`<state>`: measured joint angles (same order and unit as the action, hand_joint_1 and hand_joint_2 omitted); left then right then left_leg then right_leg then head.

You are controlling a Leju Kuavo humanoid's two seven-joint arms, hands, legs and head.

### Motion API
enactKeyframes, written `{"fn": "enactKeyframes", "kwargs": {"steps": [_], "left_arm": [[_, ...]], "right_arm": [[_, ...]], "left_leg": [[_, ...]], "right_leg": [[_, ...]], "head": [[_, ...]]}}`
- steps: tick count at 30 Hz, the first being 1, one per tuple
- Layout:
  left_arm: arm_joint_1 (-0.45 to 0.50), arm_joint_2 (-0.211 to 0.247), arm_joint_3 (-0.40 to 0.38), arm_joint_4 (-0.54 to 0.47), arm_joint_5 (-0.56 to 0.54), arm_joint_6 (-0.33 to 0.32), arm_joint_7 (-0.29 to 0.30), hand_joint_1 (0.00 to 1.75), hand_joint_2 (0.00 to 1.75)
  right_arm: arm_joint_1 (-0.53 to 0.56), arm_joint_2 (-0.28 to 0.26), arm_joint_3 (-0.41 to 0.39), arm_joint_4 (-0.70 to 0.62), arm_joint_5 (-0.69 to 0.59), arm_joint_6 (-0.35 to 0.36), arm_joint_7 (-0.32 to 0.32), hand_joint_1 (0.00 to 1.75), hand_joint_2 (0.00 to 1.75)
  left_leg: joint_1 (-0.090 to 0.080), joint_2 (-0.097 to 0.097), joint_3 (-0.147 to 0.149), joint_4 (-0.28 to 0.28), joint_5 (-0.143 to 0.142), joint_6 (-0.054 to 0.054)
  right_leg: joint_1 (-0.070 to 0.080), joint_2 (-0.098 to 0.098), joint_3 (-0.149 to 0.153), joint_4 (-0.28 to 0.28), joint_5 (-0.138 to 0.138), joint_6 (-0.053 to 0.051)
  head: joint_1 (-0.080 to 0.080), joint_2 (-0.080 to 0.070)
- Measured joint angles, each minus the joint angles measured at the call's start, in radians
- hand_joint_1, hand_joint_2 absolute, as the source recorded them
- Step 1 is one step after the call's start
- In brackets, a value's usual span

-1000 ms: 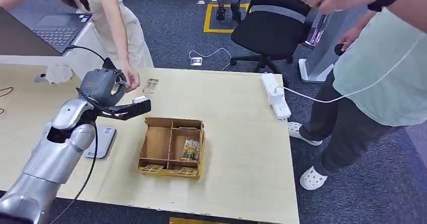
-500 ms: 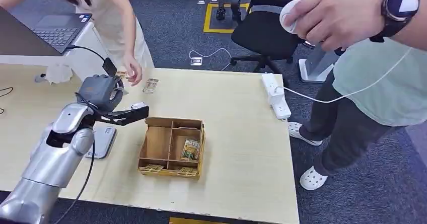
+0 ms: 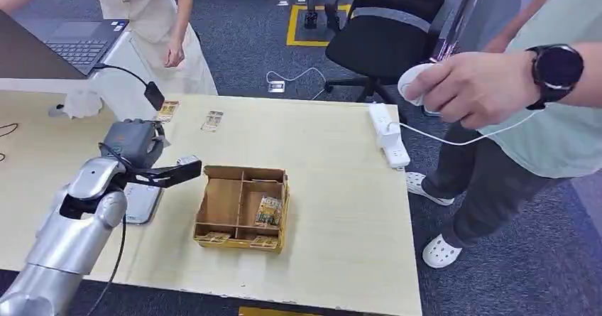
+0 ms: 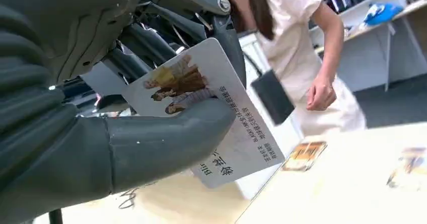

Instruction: Pass the card to the sensor for recognition and then transmit it.

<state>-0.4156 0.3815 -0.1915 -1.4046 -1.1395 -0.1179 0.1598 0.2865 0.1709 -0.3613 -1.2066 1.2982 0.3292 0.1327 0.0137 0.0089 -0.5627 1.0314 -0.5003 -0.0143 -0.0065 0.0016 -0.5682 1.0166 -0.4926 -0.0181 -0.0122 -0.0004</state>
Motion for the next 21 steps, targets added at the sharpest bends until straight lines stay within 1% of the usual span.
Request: {"fn": "enactKeyframes", "kwargs": {"steps": [5,12,21], "left_arm": [[0.051,-0.002,0.038,0.000,-0.044,-0.018,-0.002,1.75,1.75],[0.118,-0.033,0.104,0.000,-0.072,-0.052,-0.010,1.75,1.75],[0.141,-0.054,0.138,0.000,-0.084,-0.054,-0.014,1.75,1.75]], "right_arm": [[-0.006,0.025,-0.041,-0.021,0.050,0.018,-0.029,0.00,0.00],[-0.022,0.068,-0.111,-0.048,0.111,0.042,-0.071,0.00,0.00],[-0.032,0.092,-0.150,-0.057,0.133,0.045,-0.087,0.00,0.00]], "left_leg": [[0.000,-0.001,-0.001,0.000,0.000,0.000],[0.000,-0.001,-0.001,0.000,0.000,0.000],[0.000,-0.001,-0.001,0.000,0.000,0.000]], "right_leg": [[0.000,-0.001,0.000,0.000,0.000,0.000],[0.000,-0.001,0.000,0.000,0.000,0.000],[0.000,-0.001,0.000,0.000,0.000,0.000]], "head": [[0.000,0.000],[0.000,0.000],[0.000,0.000]]}}
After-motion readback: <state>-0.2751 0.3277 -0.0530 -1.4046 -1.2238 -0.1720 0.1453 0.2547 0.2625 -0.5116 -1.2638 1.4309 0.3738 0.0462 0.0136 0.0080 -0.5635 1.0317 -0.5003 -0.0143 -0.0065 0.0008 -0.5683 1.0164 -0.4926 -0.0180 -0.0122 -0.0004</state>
